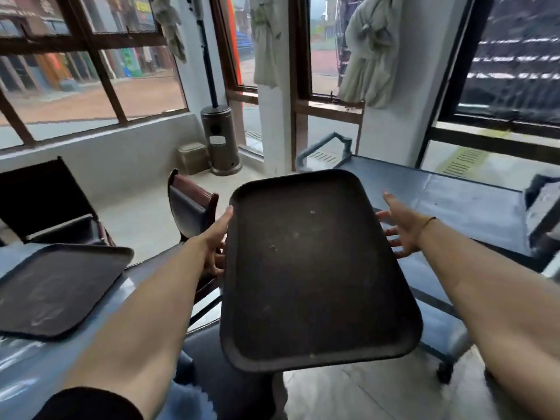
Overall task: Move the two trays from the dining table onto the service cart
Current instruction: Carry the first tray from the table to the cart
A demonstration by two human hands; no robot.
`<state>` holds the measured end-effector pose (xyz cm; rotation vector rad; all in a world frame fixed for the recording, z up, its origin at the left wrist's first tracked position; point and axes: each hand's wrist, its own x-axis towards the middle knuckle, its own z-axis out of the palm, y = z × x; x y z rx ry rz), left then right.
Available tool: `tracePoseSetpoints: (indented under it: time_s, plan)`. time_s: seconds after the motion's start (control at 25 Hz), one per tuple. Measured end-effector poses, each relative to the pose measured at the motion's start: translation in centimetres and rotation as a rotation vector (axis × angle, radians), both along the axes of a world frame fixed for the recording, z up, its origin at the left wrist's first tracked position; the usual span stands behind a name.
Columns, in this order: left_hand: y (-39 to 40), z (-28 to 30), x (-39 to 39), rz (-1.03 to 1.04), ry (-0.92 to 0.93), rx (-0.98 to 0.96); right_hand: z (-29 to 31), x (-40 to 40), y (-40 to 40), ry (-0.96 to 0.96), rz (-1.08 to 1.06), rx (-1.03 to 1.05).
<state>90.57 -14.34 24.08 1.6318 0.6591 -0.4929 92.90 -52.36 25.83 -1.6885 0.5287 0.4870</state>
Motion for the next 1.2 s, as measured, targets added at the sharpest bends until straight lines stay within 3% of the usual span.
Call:
tracePoseSetpoints:
  time_s: [0.52, 0.88, 1.2]
  plan:
    - [-10.7, 0.1, 14.6, -0.417, -0.088, 0.063, -0.7, 0.2, -8.2, -0.020, -0.431, -0.009]
    - [-16.9, -0.7, 21.4, -0.465, -0.094, 0.075, -2.4, 4.4, -12.7, -0.027, -0.547, 0.013]
    - [-25.1, -1.8, 29.3, -0.324, -0.131, 0.062, -3.0, 15.1, -21.0, -0.037, -0.477, 0.031]
